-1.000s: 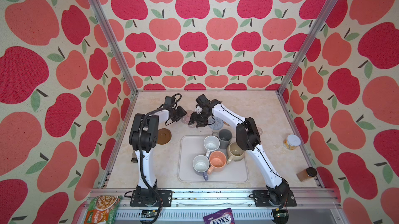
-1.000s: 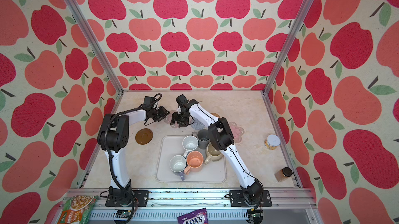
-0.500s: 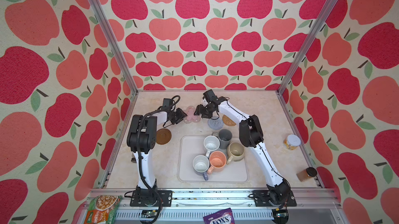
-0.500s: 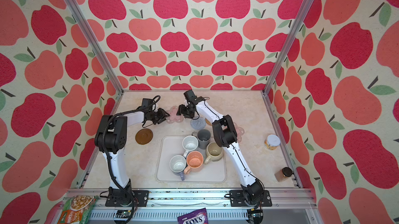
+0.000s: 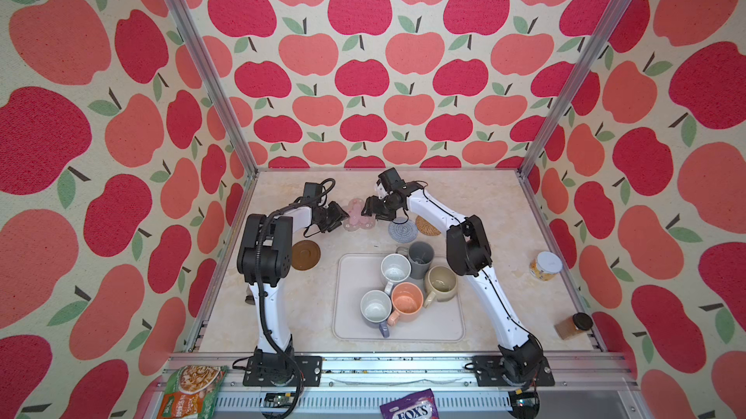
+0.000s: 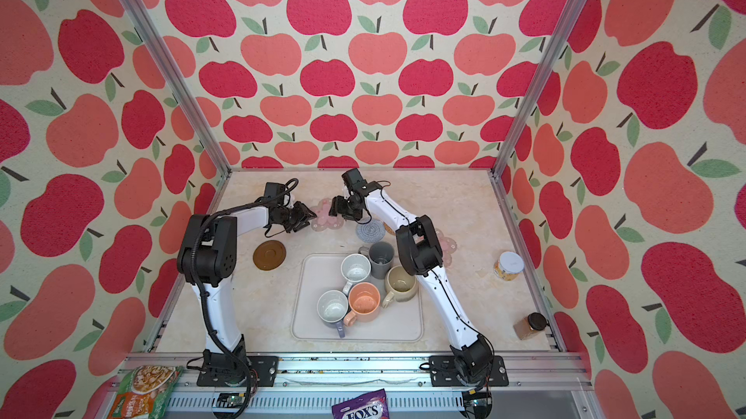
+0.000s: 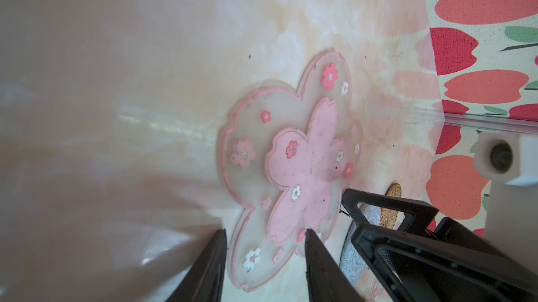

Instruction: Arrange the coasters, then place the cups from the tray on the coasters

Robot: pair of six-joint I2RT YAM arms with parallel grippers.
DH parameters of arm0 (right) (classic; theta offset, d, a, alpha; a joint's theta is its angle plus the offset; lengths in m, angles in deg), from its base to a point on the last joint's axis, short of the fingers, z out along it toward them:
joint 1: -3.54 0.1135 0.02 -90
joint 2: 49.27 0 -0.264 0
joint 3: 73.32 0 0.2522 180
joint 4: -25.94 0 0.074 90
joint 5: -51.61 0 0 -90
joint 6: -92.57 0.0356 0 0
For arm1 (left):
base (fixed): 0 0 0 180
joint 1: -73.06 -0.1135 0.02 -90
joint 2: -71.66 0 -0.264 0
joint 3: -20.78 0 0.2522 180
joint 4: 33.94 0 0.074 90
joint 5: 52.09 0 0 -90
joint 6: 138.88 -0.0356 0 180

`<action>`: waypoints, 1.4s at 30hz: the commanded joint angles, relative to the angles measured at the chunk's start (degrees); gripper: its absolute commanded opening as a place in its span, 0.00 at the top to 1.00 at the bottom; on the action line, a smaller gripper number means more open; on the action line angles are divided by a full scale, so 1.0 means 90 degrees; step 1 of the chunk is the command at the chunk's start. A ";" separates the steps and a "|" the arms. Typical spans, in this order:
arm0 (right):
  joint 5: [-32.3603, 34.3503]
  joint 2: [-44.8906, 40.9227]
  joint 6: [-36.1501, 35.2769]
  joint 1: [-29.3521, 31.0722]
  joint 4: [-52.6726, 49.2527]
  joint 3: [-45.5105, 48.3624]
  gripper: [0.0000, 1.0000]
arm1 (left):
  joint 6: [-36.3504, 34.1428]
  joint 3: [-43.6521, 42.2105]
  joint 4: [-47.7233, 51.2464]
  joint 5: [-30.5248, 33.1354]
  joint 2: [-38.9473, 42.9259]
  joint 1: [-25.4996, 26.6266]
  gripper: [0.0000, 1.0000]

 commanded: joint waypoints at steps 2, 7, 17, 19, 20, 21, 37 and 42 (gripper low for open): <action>0.0066 0.0283 -0.0001 -0.0001 -0.0131 0.0121 0.34 | 0.0018 0.0068 0.0598 0.0313 -0.0463 -0.0040 0.54; 0.0024 0.0343 0.0086 0.0003 0.0058 0.0120 0.34 | 0.0210 0.0133 0.0392 0.0206 -0.0627 -0.0042 0.54; -0.0262 0.0915 0.0441 -0.0013 0.0361 -0.0538 0.34 | 0.0578 0.0433 0.0005 0.0311 -0.0986 -0.0016 0.54; -0.0278 0.1041 0.0503 -0.0031 0.0413 -0.0688 0.34 | 0.0626 0.0524 -0.0047 0.0354 -0.1083 -0.0015 0.54; -0.0292 0.1098 0.0534 -0.0037 0.0459 -0.0745 0.34 | 0.0662 0.0583 -0.0056 0.0390 -0.1132 -0.0022 0.54; -0.0313 0.1145 0.0604 -0.0057 0.0535 -0.0782 0.34 | 0.0694 0.0647 -0.0075 0.0418 -0.1199 -0.0020 0.54; -0.0721 0.1917 0.1495 -0.0464 0.1795 -0.1465 0.34 | 0.1276 0.1557 -0.0431 0.0517 -0.2091 -0.0118 0.54; -0.0660 0.2031 0.1559 -0.0548 0.2019 -0.1588 0.35 | 0.1444 0.1706 -0.0614 0.0521 -0.2280 -0.0126 0.54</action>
